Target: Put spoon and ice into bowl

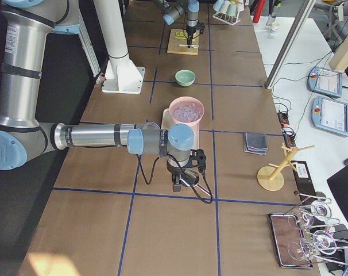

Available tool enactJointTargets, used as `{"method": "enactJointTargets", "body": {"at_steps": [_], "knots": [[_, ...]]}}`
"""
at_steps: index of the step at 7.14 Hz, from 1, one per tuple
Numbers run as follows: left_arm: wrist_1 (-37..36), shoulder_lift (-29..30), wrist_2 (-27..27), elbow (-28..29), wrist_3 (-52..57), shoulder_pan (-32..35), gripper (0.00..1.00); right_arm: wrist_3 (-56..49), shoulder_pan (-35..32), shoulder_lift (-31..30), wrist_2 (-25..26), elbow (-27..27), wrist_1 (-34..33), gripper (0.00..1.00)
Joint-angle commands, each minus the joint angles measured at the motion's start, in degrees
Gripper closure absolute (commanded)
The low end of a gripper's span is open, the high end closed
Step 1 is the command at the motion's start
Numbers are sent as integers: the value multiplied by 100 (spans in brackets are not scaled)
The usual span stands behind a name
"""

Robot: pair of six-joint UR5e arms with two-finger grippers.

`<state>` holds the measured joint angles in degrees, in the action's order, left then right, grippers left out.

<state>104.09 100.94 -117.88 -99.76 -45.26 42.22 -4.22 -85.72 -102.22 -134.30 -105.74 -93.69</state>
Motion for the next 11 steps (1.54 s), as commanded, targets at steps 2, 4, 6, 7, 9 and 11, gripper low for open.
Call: {"method": "enactJointTargets", "body": {"at_steps": [2, 4, 6, 7, 9, 11], "knots": [[6, -21, 2, -34, 0, -4, 100, 0, -6, 0, 0, 0, 0, 0], [-29, -22, -6, -149, 0, -4, 100, 0, -6, 0, 0, -8, 0, 0], [-81, 101, 54, -490, 9, -4, 100, 0, -6, -9, 0, -17, 0, 0], [-55, 284, 81, -587, 166, -21, 100, 0, -6, -9, 0, -17, 0, 0], [-82, 855, 81, -589, 483, -282, 100, 9, -6, -9, 0, -26, 0, 0], [-221, 1427, 81, -518, 484, -784, 100, 9, -6, -9, 0, -26, 0, 0]]}}
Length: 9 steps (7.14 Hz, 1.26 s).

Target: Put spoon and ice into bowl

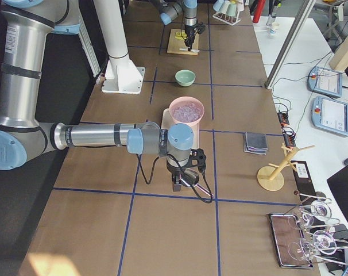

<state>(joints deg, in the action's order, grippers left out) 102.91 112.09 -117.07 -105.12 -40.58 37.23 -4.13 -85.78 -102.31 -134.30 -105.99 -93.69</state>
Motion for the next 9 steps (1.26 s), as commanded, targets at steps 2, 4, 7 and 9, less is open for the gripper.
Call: {"method": "enactJointTargets", "body": {"at_steps": [2, 4, 7, 9], "knots": [[-489, 847, 9, 97, 15, -584, 100, 0, 0, 0, 0, 0, 0, 0], [-552, 1505, 104, 621, 7, -638, 100, 0, 0, -9, 0, 8, 0, 0], [-552, 2008, 501, 1071, -63, -954, 94, -8, 0, -17, 0, 26, 0, 0], [-552, 2176, 510, 1406, -64, -954, 25, -8, 0, -17, 0, 26, 0, 0]]}}
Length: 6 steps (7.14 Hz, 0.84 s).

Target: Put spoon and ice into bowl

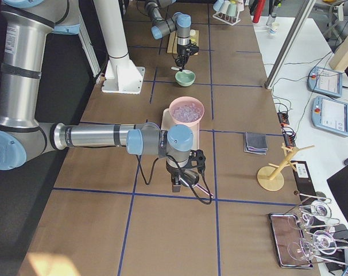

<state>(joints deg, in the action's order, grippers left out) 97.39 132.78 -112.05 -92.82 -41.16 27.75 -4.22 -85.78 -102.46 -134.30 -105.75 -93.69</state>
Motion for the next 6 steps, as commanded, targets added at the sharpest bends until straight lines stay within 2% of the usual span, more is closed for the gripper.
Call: {"method": "enactJointTargets", "body": {"at_steps": [1, 3, 4, 6], "knots": [[0, 134, 199, 151, -6, -6, 0, 0, 0, -2, 0, -7, 0, 0], [-9, 108, 263, 81, 20, 2, 0, 0, 0, -2, 0, -15, 0, 0], [-253, 82, 245, -7, 73, 29, 0, 0, 0, 7, 0, -33, 9, 0], [-1296, -206, 88, -672, 718, 404, 0, -9, 0, 51, 0, -85, 9, 0]]}}
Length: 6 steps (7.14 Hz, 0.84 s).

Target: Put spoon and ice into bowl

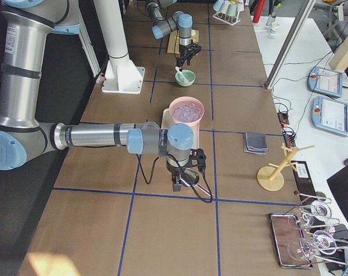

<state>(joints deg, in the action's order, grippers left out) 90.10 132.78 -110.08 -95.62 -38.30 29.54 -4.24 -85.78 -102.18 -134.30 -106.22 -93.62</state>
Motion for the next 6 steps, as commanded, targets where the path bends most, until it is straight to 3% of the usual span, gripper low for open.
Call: {"method": "enactJointTargets", "body": {"at_steps": [1, 4, 6], "knots": [[-651, -731, -380, -700, 977, 637, 0, 11, 0, 41, -9, -109, 1, 0], [-652, -1926, -1774, -870, 2578, 2410, 0, 20, 17, 41, -255, -267, 239, 0], [-617, -3113, -1973, -1308, 2714, 3545, 0, 29, 35, 50, -281, -337, 239, 0]]}}
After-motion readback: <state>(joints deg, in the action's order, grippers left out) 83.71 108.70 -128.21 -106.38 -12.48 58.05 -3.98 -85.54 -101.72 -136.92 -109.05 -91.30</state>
